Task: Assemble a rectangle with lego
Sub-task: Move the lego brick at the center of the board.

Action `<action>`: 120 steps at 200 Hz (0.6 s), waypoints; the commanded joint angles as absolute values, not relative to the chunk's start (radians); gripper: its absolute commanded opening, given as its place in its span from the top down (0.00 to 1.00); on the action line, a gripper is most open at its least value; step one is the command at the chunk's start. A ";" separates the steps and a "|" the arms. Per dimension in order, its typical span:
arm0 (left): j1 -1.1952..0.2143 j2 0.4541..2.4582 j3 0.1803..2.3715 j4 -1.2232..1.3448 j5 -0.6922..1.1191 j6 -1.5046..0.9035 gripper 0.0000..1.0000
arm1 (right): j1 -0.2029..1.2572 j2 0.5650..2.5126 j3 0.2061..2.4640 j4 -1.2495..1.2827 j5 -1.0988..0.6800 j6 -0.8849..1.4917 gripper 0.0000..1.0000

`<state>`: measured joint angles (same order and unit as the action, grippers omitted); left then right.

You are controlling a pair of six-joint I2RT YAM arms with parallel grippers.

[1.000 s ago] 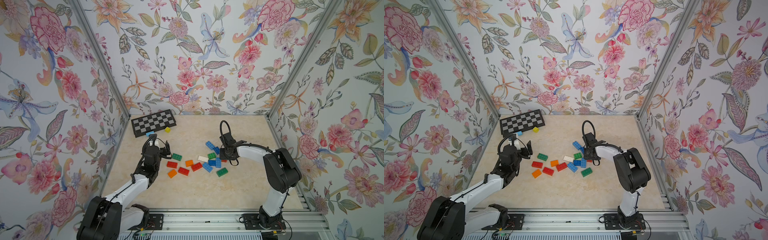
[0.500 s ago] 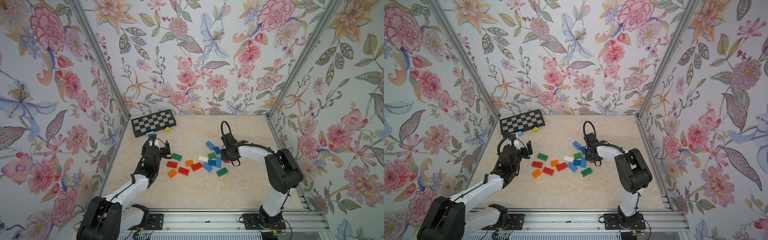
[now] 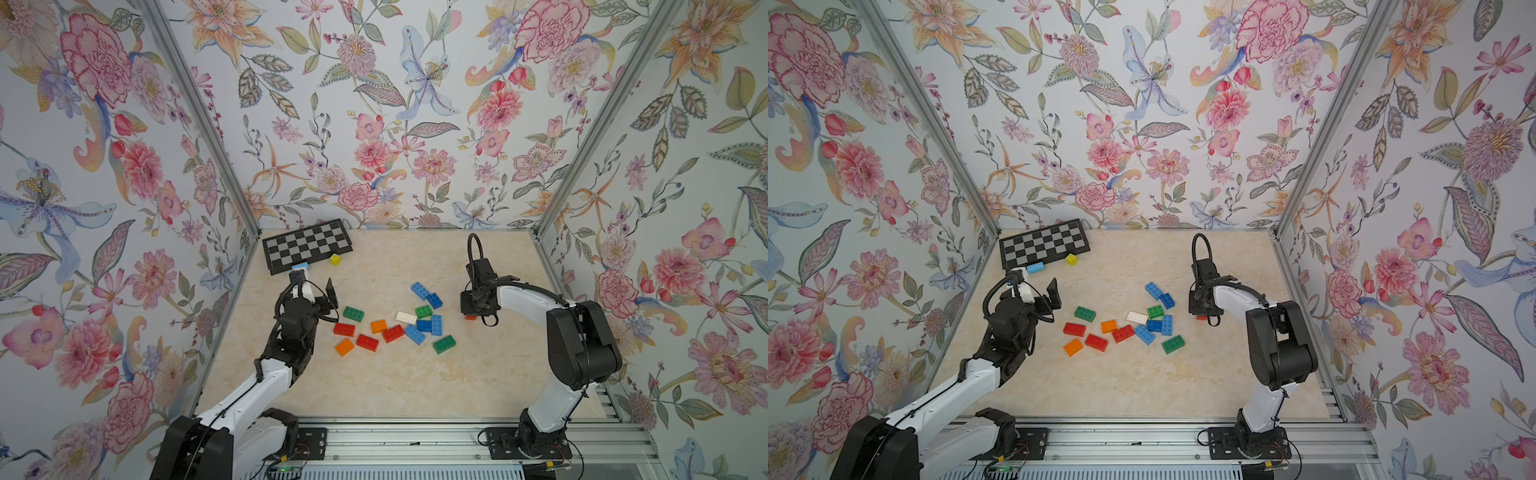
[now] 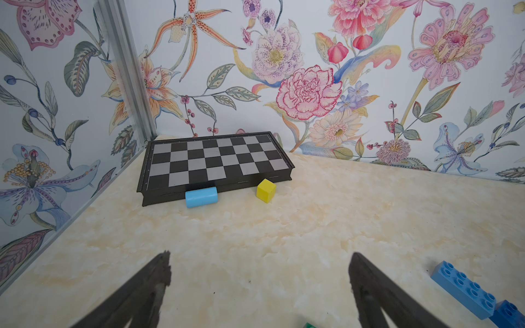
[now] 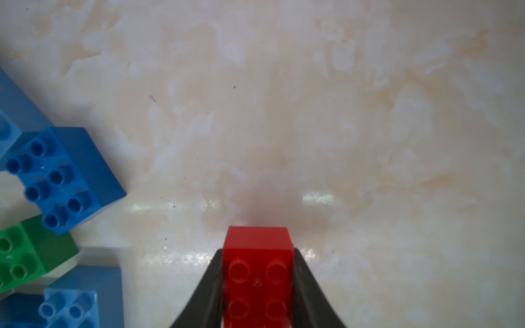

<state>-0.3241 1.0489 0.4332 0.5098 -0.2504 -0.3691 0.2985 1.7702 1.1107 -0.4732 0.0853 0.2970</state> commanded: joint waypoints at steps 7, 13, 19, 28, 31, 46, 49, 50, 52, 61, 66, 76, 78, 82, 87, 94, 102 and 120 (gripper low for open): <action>-0.332 1.061 0.474 0.462 -0.267 -0.409 0.01 | 0.294 1.798 1.144 -0.506 0.077 0.269 0.92; -0.331 1.066 0.478 0.460 -0.260 -0.414 0.01 | 0.293 1.802 1.146 -0.506 0.077 0.271 0.92; -0.331 1.071 0.480 0.459 -0.254 -0.421 0.01 | 0.289 1.806 1.146 -0.507 0.078 0.272 0.92; -0.332 1.078 0.484 0.455 -0.247 -0.430 0.01 | 0.287 1.814 1.146 -0.508 0.077 0.274 0.92; -0.331 1.080 0.485 0.453 -0.245 -0.433 0.01 | 0.286 1.817 1.146 -0.508 0.078 0.275 0.93; -0.333 1.096 0.497 0.438 -0.236 -0.439 0.01 | 0.283 1.829 1.143 -0.508 0.078 0.277 0.93; -0.331 1.100 0.500 0.435 -0.235 -0.440 0.01 | 0.283 1.830 1.143 -0.508 0.078 0.277 0.93; -0.332 1.100 0.501 0.433 -0.234 -0.440 0.01 | 0.283 1.831 1.143 -0.508 0.079 0.278 0.93; -0.332 1.103 0.504 0.431 -0.233 -0.441 0.01 | 0.284 1.831 1.143 -0.508 0.080 0.278 0.93; -0.332 1.113 0.516 0.418 -0.228 -0.442 0.01 | 0.284 1.836 1.140 -0.508 0.083 0.279 0.93; -0.331 1.119 0.519 0.416 -0.225 -0.442 0.01 | 0.283 1.838 1.138 -0.508 0.085 0.280 0.93; -0.331 1.127 0.525 0.412 -0.218 -0.443 0.01 | 0.282 1.842 1.134 -0.507 0.089 0.283 0.93; -0.331 1.127 0.525 0.413 -0.217 -0.443 0.01 | 0.283 1.843 1.133 -0.508 0.090 0.285 0.93; -0.332 1.129 0.526 0.414 -0.212 -0.443 0.01 | 0.282 1.846 1.131 -0.508 0.089 0.286 0.93; -0.331 1.129 0.525 0.417 -0.208 -0.443 0.01 | 0.283 1.847 1.129 -0.507 0.090 0.288 0.92; -0.332 1.130 0.525 0.420 -0.202 -0.445 0.01 | 0.282 1.849 1.127 -0.508 0.093 0.291 0.91; -0.332 1.126 0.522 0.421 -0.198 -0.447 0.01 | 0.282 1.850 1.122 -0.508 0.096 0.296 0.89; -0.331 1.111 0.506 0.436 -0.193 -0.448 0.01 | 0.282 1.850 1.114 -0.508 0.107 0.306 0.85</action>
